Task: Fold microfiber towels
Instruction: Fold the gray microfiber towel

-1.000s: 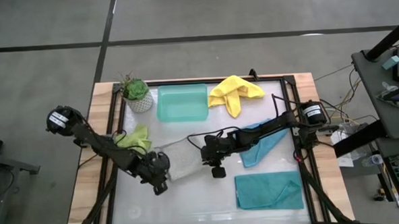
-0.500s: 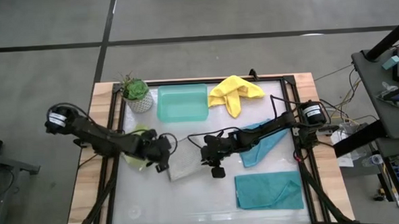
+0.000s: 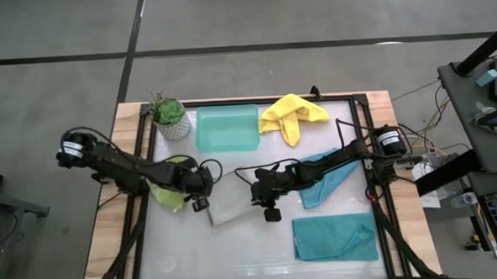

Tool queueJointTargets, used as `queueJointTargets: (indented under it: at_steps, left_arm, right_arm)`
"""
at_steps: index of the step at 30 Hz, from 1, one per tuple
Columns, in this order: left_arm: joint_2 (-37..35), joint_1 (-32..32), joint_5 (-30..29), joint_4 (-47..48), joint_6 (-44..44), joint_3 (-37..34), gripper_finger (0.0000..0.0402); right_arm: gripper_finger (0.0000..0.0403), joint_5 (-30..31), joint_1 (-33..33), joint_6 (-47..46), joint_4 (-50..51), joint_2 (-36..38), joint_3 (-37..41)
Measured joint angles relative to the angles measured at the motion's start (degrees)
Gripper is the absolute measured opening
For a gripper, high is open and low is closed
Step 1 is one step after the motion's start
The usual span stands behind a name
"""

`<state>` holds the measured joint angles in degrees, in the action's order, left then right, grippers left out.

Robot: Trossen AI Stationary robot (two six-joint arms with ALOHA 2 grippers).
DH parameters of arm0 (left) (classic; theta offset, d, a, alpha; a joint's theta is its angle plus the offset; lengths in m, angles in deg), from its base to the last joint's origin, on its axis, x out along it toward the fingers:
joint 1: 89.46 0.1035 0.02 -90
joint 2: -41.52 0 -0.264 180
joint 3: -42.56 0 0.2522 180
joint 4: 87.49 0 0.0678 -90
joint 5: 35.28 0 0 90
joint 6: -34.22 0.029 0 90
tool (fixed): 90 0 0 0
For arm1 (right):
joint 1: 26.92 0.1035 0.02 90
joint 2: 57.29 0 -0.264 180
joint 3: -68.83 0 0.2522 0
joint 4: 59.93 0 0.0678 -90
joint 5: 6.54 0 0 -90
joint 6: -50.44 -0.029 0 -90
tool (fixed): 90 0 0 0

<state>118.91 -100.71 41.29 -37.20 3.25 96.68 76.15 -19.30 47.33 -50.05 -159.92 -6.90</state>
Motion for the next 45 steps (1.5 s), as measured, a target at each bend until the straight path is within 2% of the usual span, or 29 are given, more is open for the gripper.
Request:
queueJointTargets:
  at_steps: [6,12,18,28,34,45]
  left_arm:
    - [0.0,0.0,0.1,0.0,-0.1,0.0,0.0005]
    - [0.0,0.0,0.1,0.2,-0.1,0.1,0.0001]
    - [-0.5,0.0,-0.3,4.8,-0.2,1.0,0.0000]
    - [-0.7,0.0,-0.2,4.4,-0.2,0.6,0.0000]
    - [-0.7,0.0,-3.7,4.5,-0.2,0.5,0.0000]
    - [0.5,0.0,-4.0,5.0,-4.1,-0.3,0.0000]
  right_arm:
    - [0.0052,0.0,0.0,0.0,-0.1,0.0,0.0]
    - [0.0052,0.0,0.0,0.1,-0.1,0.0,0.0]
    - [0.0052,0.0,0.0,-0.3,-0.1,0.0,0.0]
    - [0.0052,0.0,0.0,-0.6,-1.2,0.0,0.0]
    - [0.0052,0.0,0.0,-0.9,-1.1,0.0,0.0]
    - [0.0052,0.0,0.0,-1.5,-1.1,0.0,0.2]
